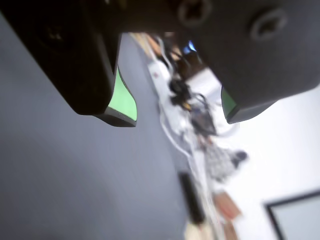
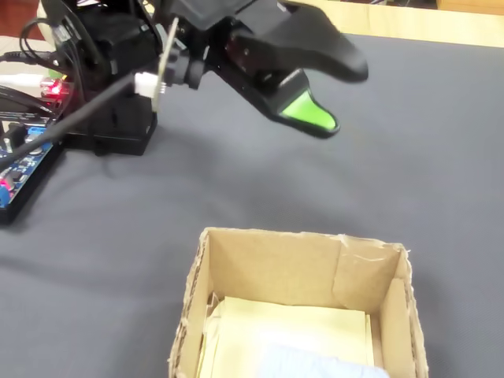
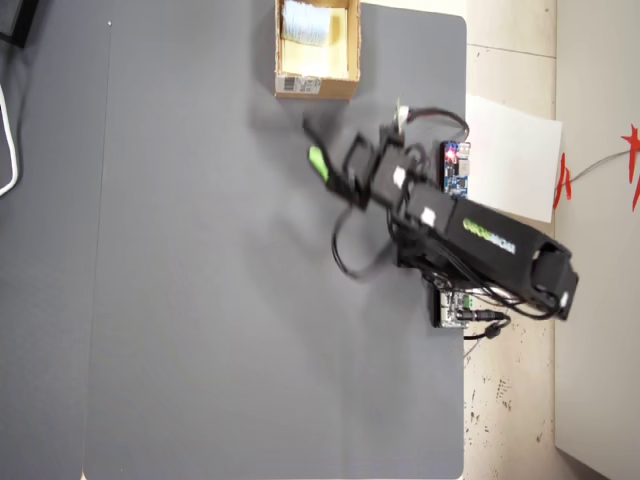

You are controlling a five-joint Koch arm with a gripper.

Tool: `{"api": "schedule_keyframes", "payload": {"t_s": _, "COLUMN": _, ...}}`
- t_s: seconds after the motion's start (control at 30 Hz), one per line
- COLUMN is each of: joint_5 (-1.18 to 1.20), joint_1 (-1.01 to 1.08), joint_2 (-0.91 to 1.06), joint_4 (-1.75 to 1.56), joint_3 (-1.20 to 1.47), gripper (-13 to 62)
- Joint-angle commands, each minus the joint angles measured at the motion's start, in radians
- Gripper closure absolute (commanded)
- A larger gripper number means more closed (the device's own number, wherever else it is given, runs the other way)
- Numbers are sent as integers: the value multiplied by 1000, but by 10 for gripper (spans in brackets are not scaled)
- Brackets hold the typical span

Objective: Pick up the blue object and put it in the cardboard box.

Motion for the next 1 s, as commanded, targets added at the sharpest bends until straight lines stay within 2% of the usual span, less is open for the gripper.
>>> {"api": "schedule_keyframes", "payload": {"t_s": 0.0, "joint_5": 25, "joint_1": -87, "joint_2": 87, "joint_4": -147, "joint_3": 3, "gripper": 157}}
{"api": "schedule_keyframes", "payload": {"t_s": 0.17, "joint_5": 26, "joint_1": -268, "joint_2": 87, "joint_4": -411, "joint_3": 187, "gripper": 157}}
{"api": "schedule_keyframes", "payload": {"t_s": 0.5, "joint_5": 158, "joint_1": -391, "joint_2": 86, "joint_4": -480, "joint_3": 408, "gripper": 154}}
{"api": "schedule_keyframes", "payload": {"t_s": 0.7, "joint_5": 189, "joint_1": -396, "joint_2": 86, "joint_4": -382, "joint_3": 417, "gripper": 154}}
{"api": "schedule_keyframes", "payload": {"t_s": 0.97, "joint_5": 190, "joint_1": -405, "joint_2": 86, "joint_4": -52, "joint_3": 417, "gripper": 154}}
